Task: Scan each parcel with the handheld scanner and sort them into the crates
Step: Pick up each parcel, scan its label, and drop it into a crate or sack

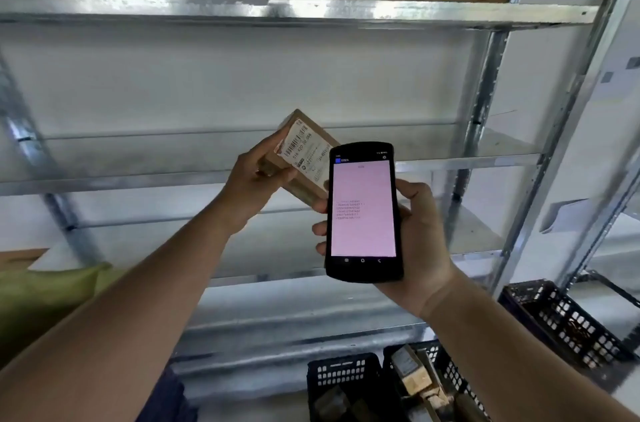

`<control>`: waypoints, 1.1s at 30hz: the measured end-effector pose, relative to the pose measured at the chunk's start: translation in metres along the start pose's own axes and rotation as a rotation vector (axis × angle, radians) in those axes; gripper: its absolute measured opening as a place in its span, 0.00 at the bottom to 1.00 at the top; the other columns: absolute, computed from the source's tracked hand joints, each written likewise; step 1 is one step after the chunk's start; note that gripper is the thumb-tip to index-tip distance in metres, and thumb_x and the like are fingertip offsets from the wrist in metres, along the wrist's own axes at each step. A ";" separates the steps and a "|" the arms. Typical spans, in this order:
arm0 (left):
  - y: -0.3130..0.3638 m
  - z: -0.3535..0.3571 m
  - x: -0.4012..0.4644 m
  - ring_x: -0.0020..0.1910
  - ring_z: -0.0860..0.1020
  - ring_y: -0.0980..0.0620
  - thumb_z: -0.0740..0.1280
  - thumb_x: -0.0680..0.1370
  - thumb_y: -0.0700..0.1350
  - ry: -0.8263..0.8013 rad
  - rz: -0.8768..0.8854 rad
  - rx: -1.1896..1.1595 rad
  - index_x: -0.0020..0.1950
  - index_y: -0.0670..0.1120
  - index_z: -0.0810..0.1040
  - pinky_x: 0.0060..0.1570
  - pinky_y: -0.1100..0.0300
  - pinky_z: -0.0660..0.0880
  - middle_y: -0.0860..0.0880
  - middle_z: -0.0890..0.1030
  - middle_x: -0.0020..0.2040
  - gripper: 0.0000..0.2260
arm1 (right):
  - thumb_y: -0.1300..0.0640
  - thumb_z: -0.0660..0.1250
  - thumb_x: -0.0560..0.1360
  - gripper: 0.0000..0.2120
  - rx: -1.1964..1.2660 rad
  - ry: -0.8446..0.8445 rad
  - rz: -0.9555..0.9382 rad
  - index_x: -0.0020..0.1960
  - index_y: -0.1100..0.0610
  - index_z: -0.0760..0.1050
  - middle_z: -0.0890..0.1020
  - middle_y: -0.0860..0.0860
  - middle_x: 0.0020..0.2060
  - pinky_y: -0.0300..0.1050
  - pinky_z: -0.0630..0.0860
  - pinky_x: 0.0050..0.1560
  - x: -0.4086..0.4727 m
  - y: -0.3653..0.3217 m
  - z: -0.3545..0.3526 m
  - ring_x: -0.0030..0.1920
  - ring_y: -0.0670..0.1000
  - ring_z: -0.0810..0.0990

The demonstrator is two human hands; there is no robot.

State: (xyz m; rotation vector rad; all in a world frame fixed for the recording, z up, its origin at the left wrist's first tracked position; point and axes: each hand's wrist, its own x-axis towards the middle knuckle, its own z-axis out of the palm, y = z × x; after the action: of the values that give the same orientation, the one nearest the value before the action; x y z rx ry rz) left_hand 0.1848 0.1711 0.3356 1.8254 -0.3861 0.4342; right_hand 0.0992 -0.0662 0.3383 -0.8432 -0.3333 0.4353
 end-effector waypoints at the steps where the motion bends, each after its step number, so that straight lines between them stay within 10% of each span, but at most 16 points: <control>1: -0.010 -0.015 -0.017 0.63 0.81 0.59 0.71 0.81 0.32 0.049 -0.043 0.016 0.75 0.63 0.73 0.62 0.59 0.79 0.57 0.83 0.65 0.31 | 0.40 0.51 0.82 0.32 0.007 -0.008 0.033 0.72 0.60 0.78 0.84 0.66 0.57 0.58 0.84 0.52 0.010 0.013 0.004 0.49 0.64 0.84; 10: -0.071 -0.209 -0.187 0.58 0.82 0.57 0.73 0.77 0.31 0.480 -0.457 0.135 0.74 0.56 0.75 0.64 0.50 0.81 0.53 0.82 0.56 0.31 | 0.40 0.49 0.83 0.32 0.048 -0.179 0.338 0.71 0.59 0.77 0.86 0.62 0.56 0.55 0.86 0.48 0.082 0.176 0.104 0.48 0.61 0.86; 23: -0.236 -0.457 -0.307 0.69 0.76 0.47 0.74 0.79 0.37 0.807 -0.739 -0.047 0.69 0.69 0.78 0.71 0.39 0.75 0.52 0.76 0.71 0.29 | 0.41 0.57 0.76 0.34 -0.018 -0.153 0.460 0.73 0.62 0.76 0.82 0.66 0.59 0.58 0.82 0.53 0.183 0.375 0.253 0.51 0.64 0.82; 33: -0.270 -0.470 -0.277 0.78 0.66 0.50 0.62 0.87 0.53 0.637 -0.935 -0.065 0.82 0.62 0.67 0.80 0.42 0.62 0.54 0.61 0.83 0.22 | 0.42 0.49 0.82 0.31 -0.111 -0.030 0.455 0.72 0.60 0.77 0.84 0.66 0.58 0.57 0.84 0.49 0.218 0.401 0.259 0.50 0.63 0.83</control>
State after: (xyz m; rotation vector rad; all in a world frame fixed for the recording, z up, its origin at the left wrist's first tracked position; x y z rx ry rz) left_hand 0.0225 0.7105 0.1041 1.4975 0.8526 0.3007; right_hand 0.0761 0.4428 0.2128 -1.0246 -0.1922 0.8594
